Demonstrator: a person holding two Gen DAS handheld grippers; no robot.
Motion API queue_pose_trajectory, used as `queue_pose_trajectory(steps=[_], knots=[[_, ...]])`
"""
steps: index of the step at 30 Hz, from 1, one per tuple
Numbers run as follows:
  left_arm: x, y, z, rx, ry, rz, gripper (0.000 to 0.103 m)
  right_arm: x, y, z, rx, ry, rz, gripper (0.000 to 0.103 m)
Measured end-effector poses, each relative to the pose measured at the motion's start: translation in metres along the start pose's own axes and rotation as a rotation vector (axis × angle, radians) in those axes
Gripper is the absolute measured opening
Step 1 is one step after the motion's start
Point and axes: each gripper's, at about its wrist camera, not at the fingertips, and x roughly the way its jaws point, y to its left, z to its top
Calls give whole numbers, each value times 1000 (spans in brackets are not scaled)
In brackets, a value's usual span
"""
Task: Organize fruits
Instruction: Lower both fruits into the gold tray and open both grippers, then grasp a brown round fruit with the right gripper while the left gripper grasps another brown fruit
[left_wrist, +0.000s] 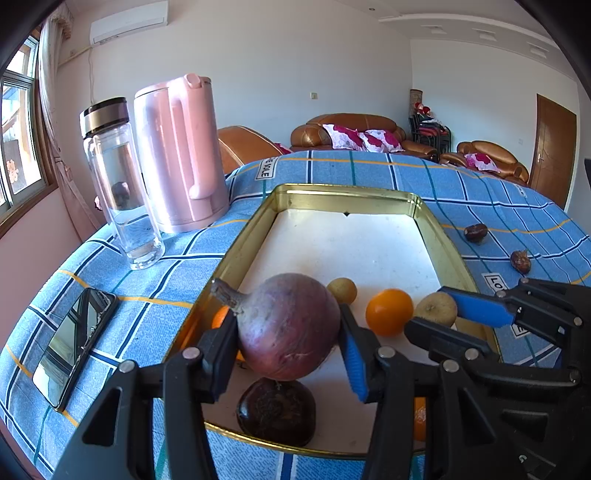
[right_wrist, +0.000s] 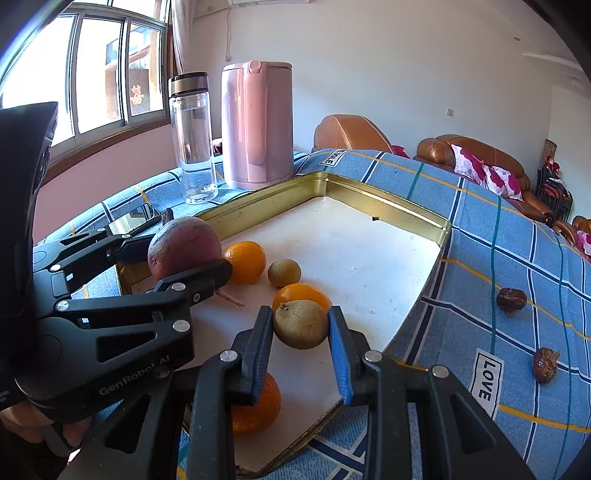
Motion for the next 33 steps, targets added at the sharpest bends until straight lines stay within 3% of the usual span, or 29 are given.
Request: queue_pose_trajectory(steps=[11, 14, 18, 21, 26, 31, 33], knots=[[-3, 1, 0, -18, -6, 0, 58, -1, -5, -1, 27, -5, 20, 35], [-3, 6, 0, -36, -7, 23, 68, -2, -6, -1, 33, -8, 21, 36], [-10, 12, 3, -82, -28, 22, 90, -11, -11, -2, 58, -45, 16, 47], [-22, 6, 9, -77, -74, 26, 99, -27, -26, 0, 75, -83, -23, 50], [-37, -17, 23, -52, -113, -6, 103, -56, -87, 0, 145, -93, -163, 57], [-38, -56, 35, -1, -107, -33, 103, -60, -161, -15, 247, -12, -331, 57], [-36, -72, 40, 20, -102, -50, 103, -54, -184, -23, 286, 27, -351, 57]])
